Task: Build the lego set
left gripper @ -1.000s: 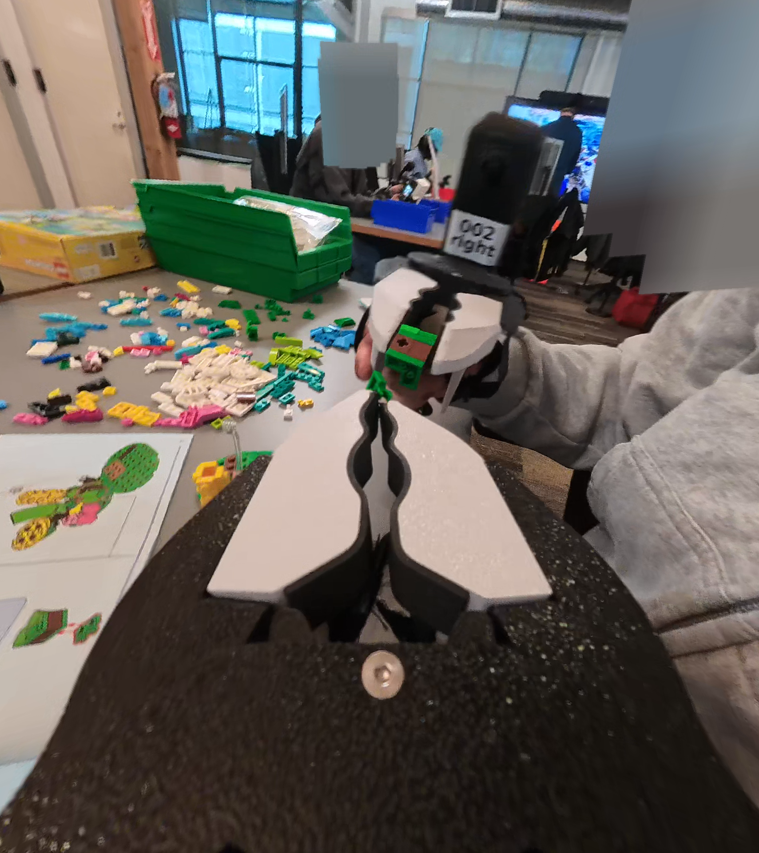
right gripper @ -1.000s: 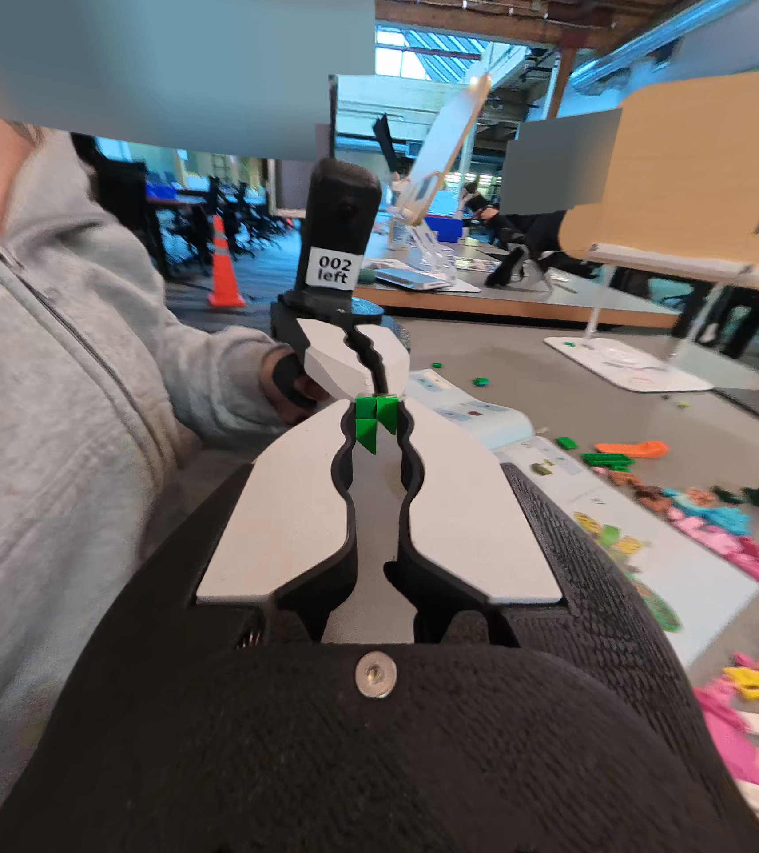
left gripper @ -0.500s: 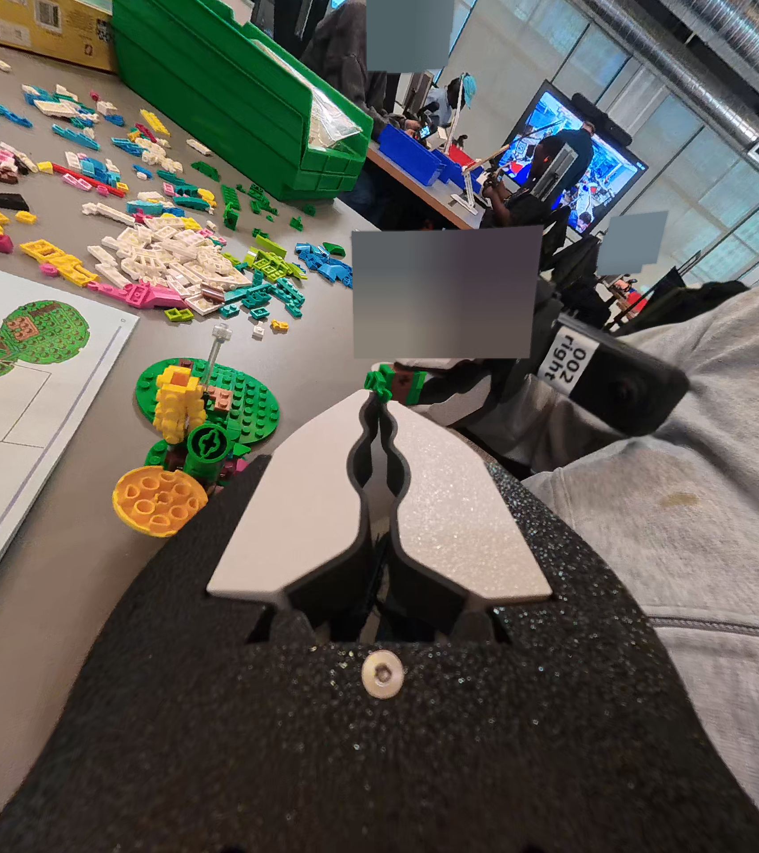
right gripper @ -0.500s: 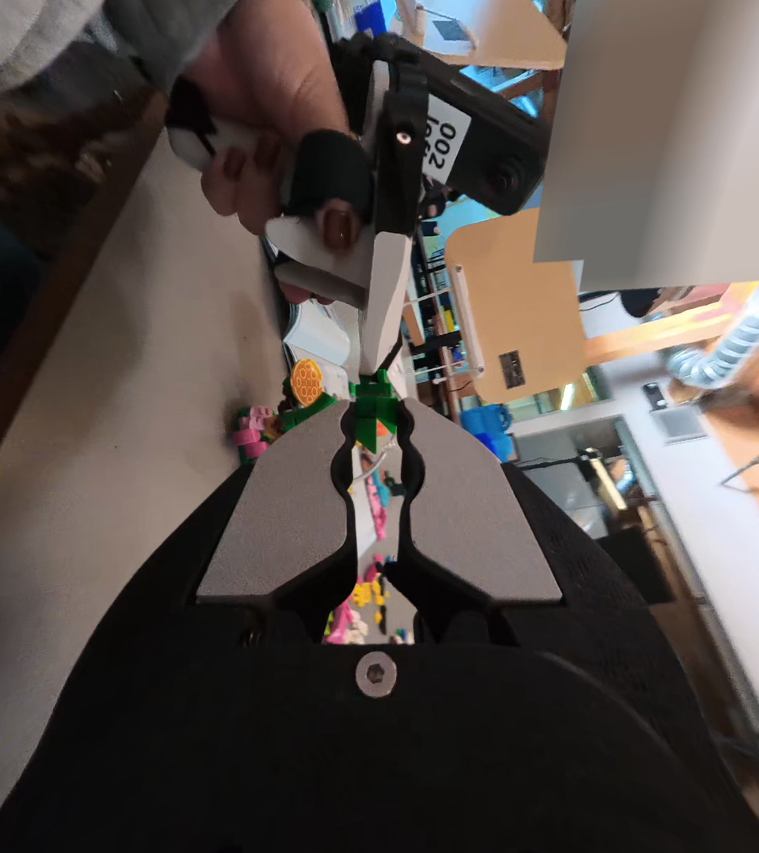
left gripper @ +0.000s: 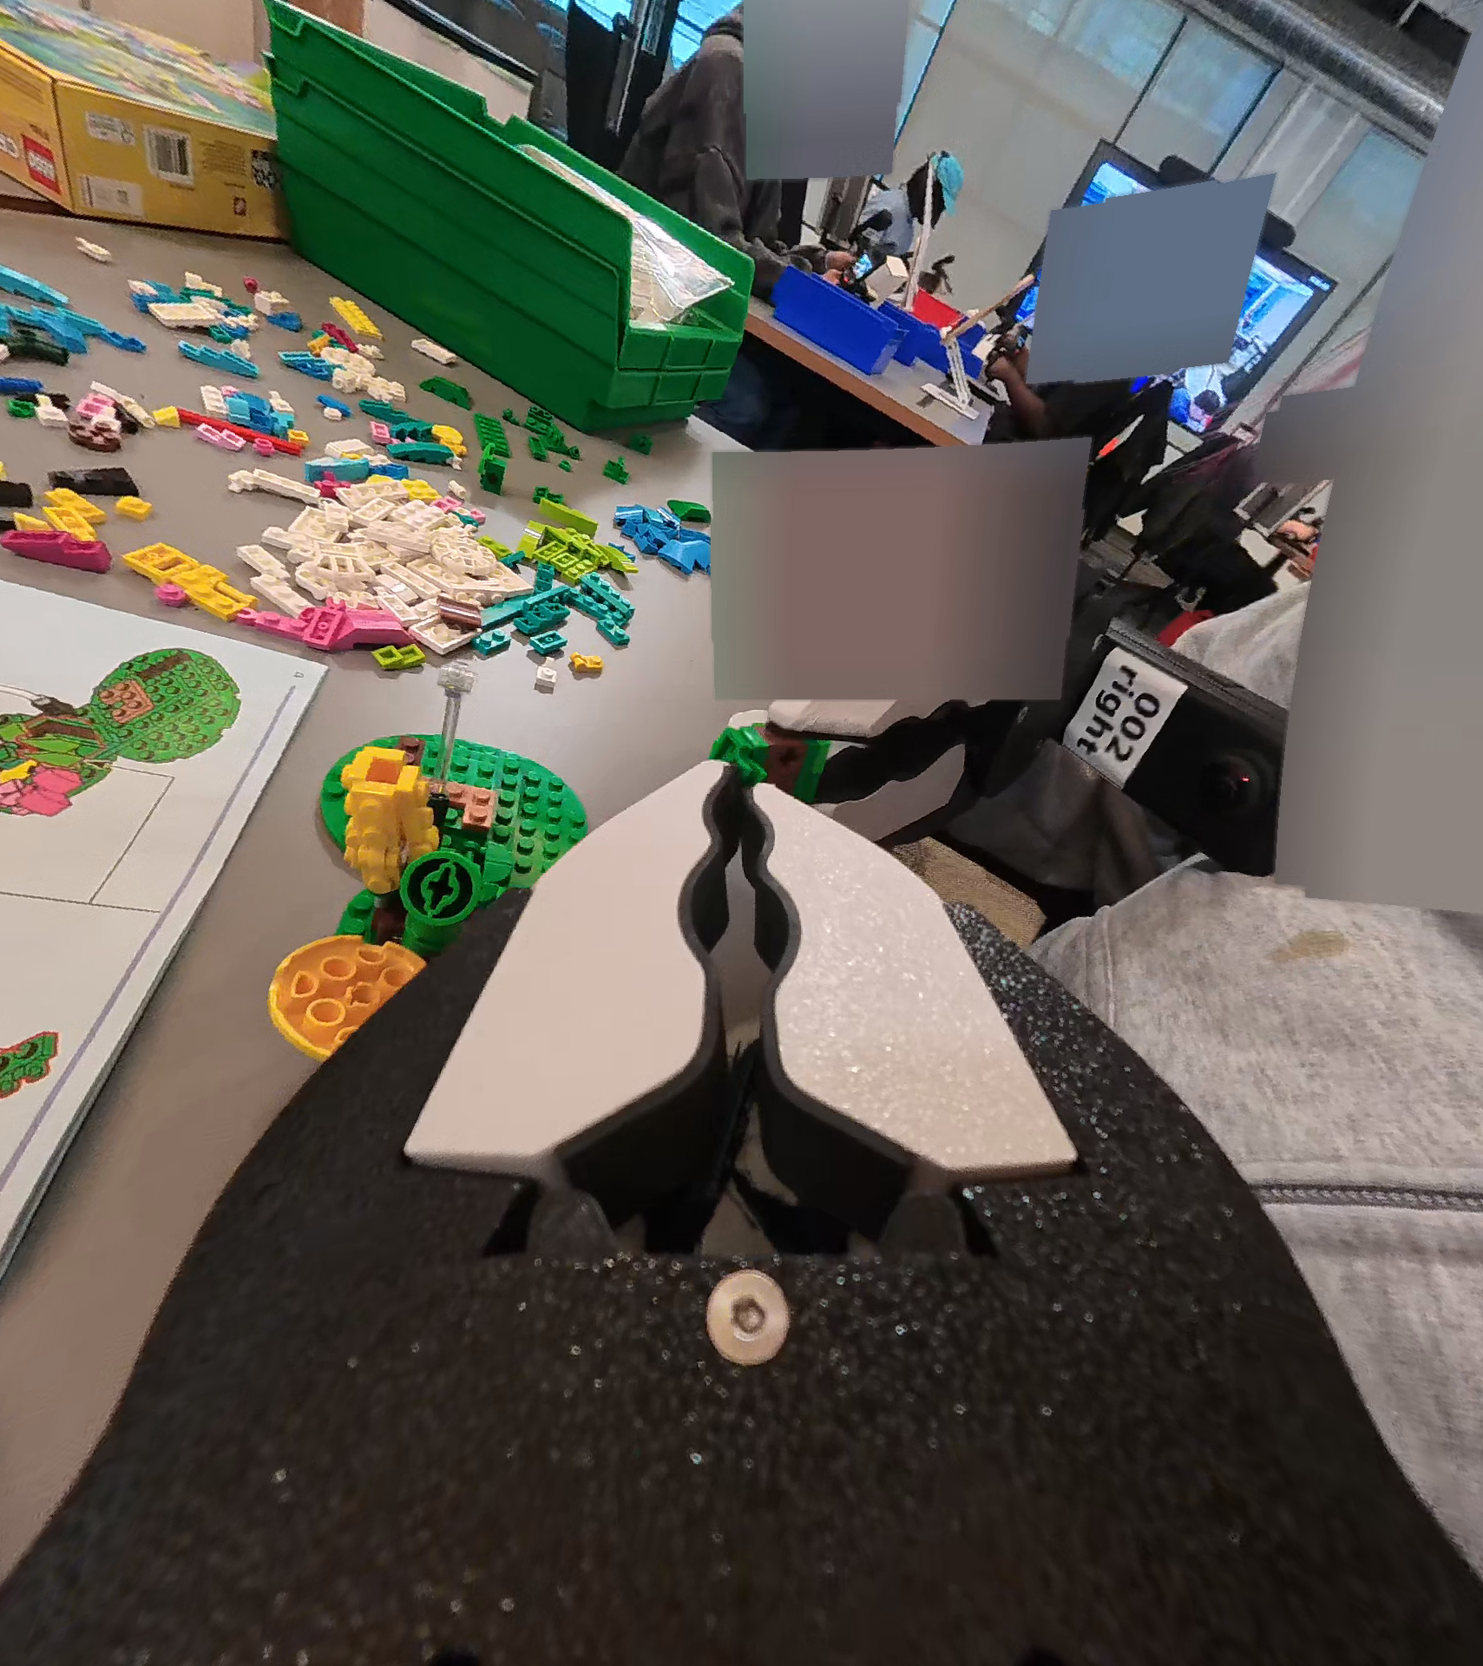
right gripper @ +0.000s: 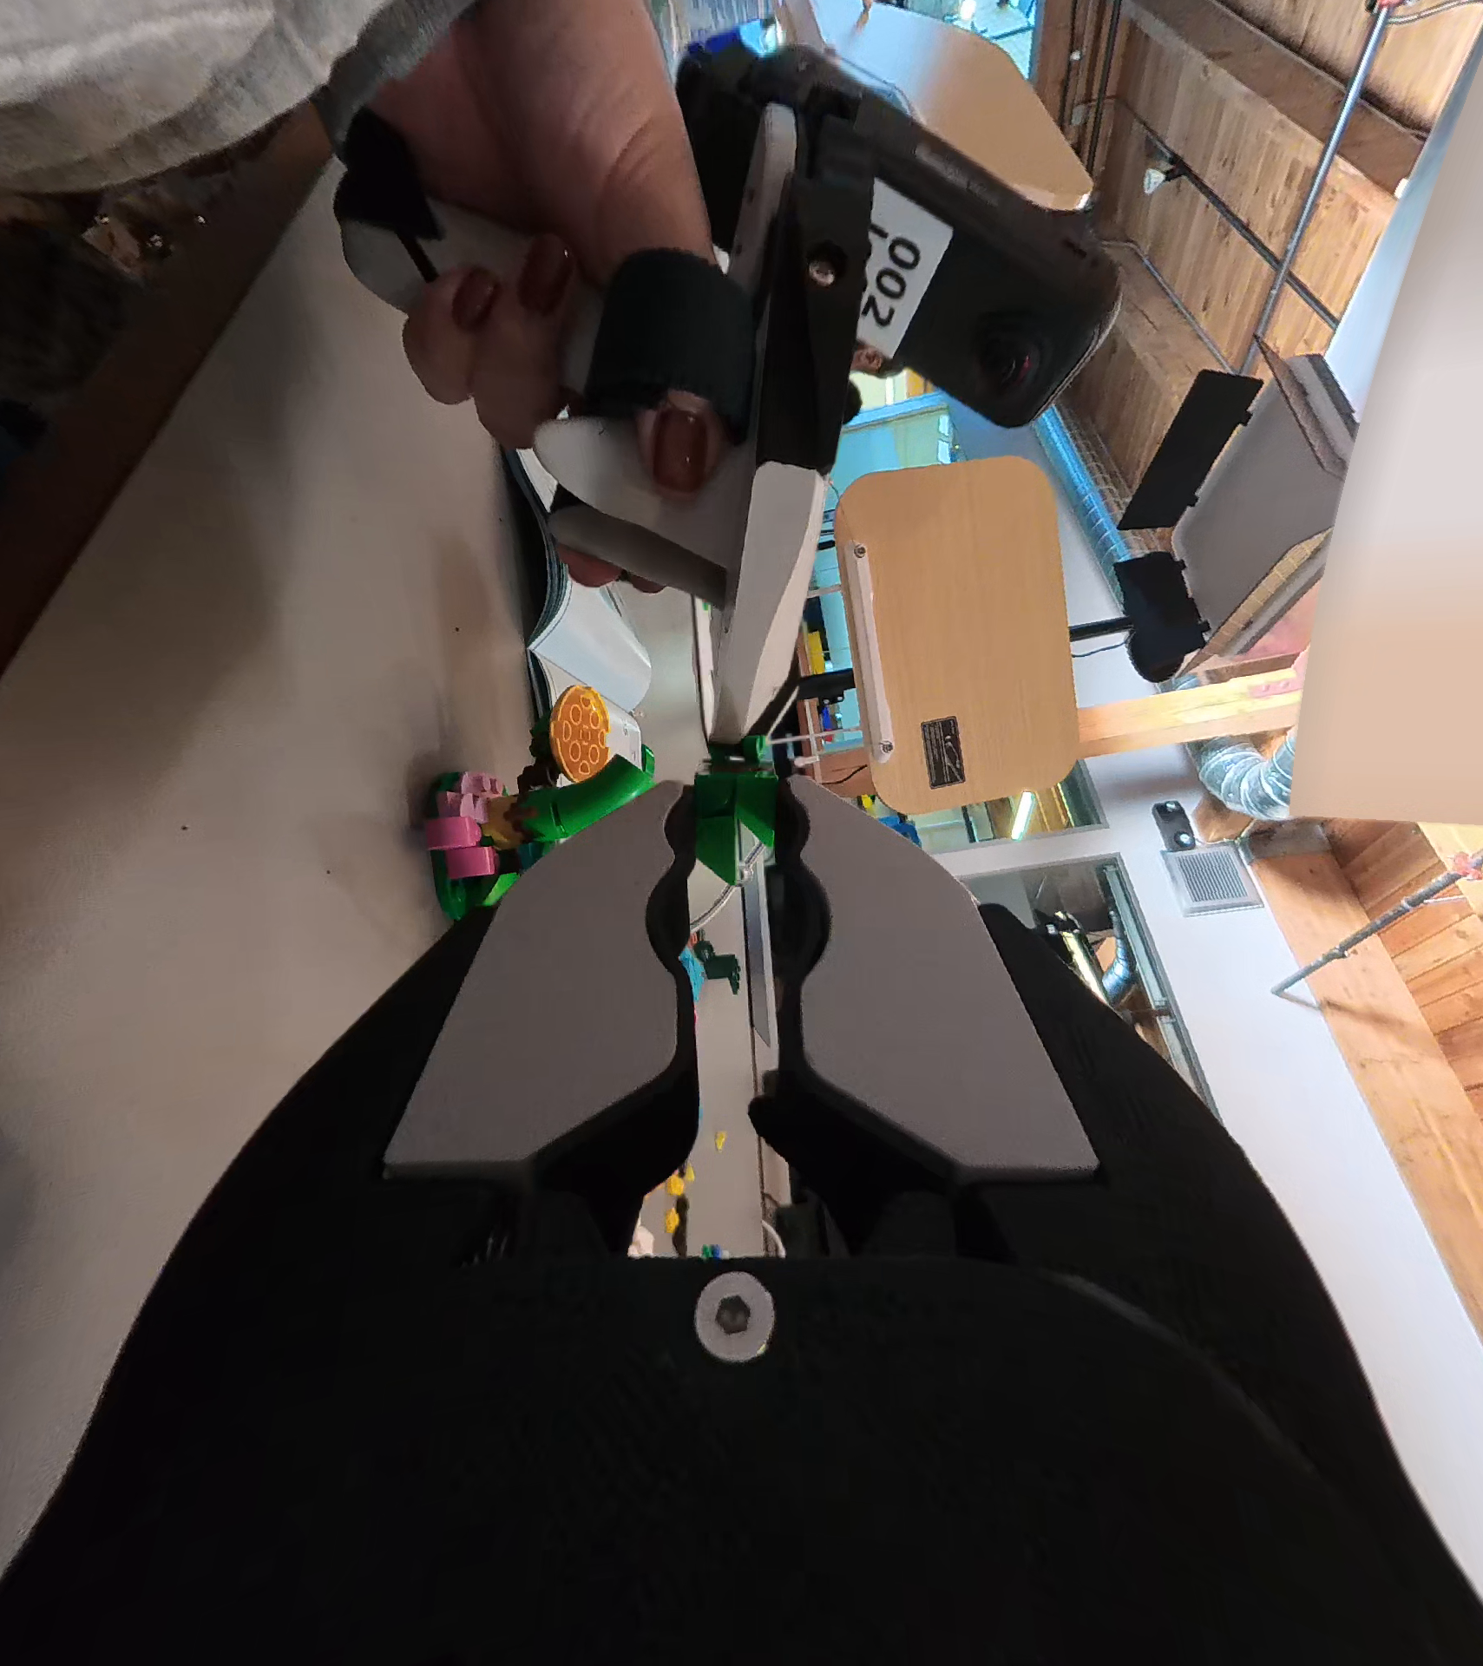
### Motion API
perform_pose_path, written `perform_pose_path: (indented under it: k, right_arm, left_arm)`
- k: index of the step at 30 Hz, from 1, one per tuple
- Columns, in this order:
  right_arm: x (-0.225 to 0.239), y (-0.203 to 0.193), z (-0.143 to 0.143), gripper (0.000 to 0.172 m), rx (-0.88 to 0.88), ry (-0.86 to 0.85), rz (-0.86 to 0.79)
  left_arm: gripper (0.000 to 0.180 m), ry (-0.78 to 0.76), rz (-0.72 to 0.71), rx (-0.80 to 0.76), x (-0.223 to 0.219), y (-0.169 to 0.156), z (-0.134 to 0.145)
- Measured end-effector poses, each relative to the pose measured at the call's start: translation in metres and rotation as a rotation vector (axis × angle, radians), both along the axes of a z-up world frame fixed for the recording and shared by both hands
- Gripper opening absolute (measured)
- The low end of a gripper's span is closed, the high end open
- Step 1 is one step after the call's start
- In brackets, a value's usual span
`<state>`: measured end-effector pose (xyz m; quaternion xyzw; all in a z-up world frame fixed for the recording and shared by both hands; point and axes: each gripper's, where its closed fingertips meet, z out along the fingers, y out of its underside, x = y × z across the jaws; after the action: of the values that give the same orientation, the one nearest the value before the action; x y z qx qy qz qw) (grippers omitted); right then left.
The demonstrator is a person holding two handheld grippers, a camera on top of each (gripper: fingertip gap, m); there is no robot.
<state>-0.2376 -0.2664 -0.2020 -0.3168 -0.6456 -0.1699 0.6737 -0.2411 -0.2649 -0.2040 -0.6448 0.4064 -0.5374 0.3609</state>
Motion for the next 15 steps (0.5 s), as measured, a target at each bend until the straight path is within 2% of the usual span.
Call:
perform_pose_path:
  k: [5,15]
  right_arm:
    - [0.0002,-0.0003,0.0011,0.014,0.022,-0.008,-0.011]
    - [-0.0004,-0.0041,-0.0005,0.015,0.028,-0.019,0.014]
  left_arm:
    - [0.000,0.005,0.029,0.008,0.0010,0.0000,0.0013]
    - [0.000,-0.068,-0.049,-0.179,0.0021,-0.0047,0.0013]
